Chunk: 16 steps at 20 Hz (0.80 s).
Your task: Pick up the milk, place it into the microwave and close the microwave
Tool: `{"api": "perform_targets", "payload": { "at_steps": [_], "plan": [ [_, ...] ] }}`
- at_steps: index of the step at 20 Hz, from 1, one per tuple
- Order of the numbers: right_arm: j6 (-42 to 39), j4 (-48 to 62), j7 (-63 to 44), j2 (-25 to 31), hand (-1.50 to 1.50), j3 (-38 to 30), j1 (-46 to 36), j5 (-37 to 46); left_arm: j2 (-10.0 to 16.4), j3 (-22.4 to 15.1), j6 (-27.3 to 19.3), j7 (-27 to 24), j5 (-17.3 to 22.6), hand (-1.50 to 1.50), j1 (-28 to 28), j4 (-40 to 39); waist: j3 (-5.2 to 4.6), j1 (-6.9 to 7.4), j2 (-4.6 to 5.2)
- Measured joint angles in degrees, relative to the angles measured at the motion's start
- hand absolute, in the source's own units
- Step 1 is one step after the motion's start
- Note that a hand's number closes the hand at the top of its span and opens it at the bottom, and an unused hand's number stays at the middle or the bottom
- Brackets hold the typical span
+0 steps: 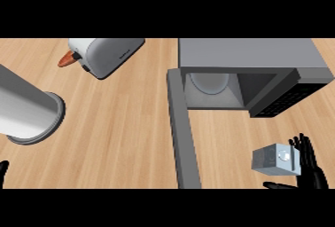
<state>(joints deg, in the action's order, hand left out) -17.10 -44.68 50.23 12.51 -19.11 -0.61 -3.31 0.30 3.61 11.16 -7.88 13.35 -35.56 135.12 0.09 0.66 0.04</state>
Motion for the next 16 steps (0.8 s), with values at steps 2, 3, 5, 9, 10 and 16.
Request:
{"api": "perform_targets", "payload": {
  "at_steps": [2, 3, 5, 9, 10, 16],
  "plan": [
    [-2.9, 0.5, -0.4, 0.2, -1.50, 2.0, -0.4, -0.2, -0.1, -0.2, -0.2, 0.4, -0.2, -1.50, 0.1, -0.1, 0.03, 0.02, 0.00],
    [-4.2, 0.1, -0.7, 0.2, 1.50, 2.8, -0.4, -0.5, -0.1, -0.2, -0.4, 0.6, -0.2, -1.50, 0.3, -0.1, 0.02, -0.09, -0.03],
    [-5.4, -0.9, -1.0, -0.1, 1.50, 3.8, -0.7, -1.5, 0.2, 0.5, 0.2, 0.5, 0.6, -1.50, -0.2, -0.2, -0.01, -0.08, -0.09],
    [-1.7, -3.5, 1.5, -0.9, 1.50, 4.0, 0.2, -1.4, 0.7, 2.0, 0.2, 1.7, 1.8, -1.50, 0.8, 0.0, -0.05, -0.42, -0.12],
    [0.4, -4.1, 2.0, -1.4, 1.50, 3.6, -0.1, -1.2, 0.5, 1.7, 0.3, 1.2, 1.6, -1.50, 0.7, -0.3, -0.06, -0.41, -0.12],
    [3.6, -8.6, 2.1, -3.5, 1.50, 2.7, -0.7, -3.5, 0.4, 2.6, 1.7, 1.7, 3.3, -1.50, -1.1, 0.7, -0.08, -0.30, -0.16]
  ]
}}
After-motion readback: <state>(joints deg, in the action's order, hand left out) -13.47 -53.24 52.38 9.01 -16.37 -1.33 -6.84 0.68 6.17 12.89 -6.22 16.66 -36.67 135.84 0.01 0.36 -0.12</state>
